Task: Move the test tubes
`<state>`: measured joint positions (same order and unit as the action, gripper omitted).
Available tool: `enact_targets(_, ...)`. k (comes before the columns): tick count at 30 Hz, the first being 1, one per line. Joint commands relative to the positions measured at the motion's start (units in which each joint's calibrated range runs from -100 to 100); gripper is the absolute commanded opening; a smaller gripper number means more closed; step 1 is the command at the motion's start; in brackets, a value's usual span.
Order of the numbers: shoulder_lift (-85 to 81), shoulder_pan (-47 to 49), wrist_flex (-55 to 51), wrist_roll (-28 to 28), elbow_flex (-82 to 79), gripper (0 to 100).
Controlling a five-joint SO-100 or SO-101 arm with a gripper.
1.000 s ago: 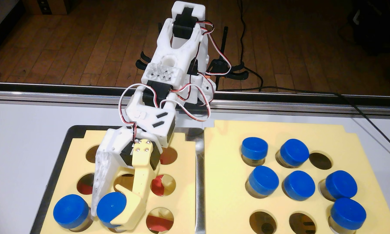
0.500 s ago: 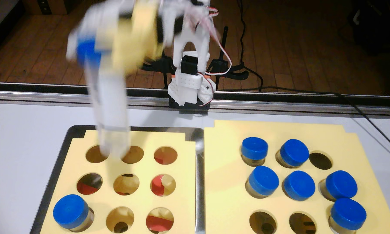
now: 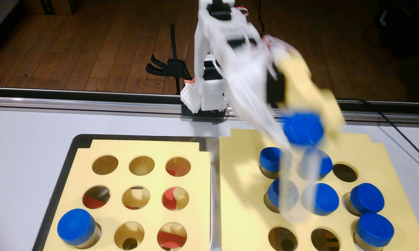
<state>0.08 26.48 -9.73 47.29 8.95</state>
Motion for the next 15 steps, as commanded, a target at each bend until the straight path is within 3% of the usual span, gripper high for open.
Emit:
enact_targets(1, 3.2, 4.1, 1.8, -0.3, 3.4, 7)
enact_targets(15, 13.9, 8.5, 1.2, 0.1, 2.9, 8)
